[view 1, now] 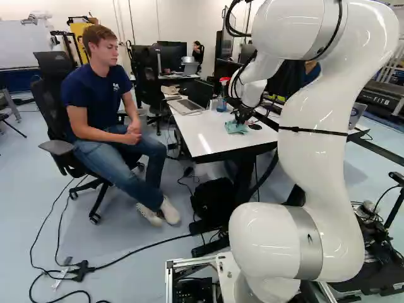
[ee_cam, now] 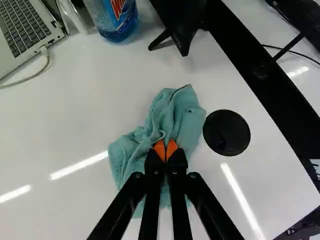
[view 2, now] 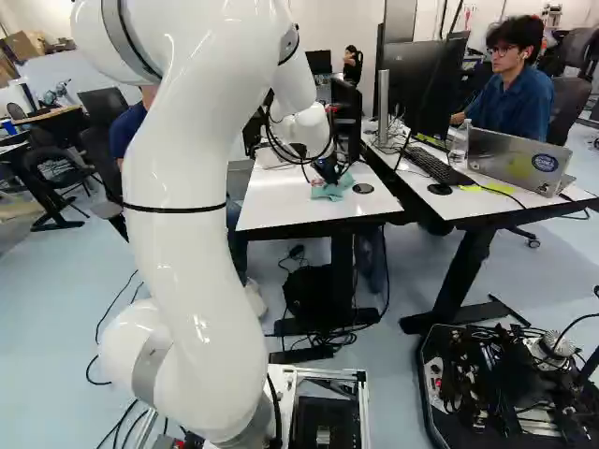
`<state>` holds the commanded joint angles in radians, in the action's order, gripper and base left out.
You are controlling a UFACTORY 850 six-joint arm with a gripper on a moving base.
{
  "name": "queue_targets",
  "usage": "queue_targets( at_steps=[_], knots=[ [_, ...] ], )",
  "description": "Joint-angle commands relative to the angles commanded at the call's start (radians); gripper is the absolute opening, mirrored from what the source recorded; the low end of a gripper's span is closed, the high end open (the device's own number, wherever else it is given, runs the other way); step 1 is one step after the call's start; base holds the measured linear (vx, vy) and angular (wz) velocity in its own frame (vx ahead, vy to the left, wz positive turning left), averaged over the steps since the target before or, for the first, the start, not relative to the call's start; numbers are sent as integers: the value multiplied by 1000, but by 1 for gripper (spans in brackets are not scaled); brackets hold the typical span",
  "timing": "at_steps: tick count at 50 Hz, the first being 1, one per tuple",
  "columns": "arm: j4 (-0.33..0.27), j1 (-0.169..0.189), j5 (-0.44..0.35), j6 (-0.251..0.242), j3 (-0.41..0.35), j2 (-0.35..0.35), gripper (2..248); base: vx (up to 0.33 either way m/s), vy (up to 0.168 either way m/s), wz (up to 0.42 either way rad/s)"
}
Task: Clean the table with the green towel
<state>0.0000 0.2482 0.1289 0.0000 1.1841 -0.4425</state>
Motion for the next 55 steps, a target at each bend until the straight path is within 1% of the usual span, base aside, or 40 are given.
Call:
queue_targets(
  at_steps=[25, 55],
  knots=[
    [0, -9, 0, 0, 70, -53, 25, 0, 0, 0],
    [0, -21, 0, 0, 177, -133, 25, 0, 0, 0]
  ],
)
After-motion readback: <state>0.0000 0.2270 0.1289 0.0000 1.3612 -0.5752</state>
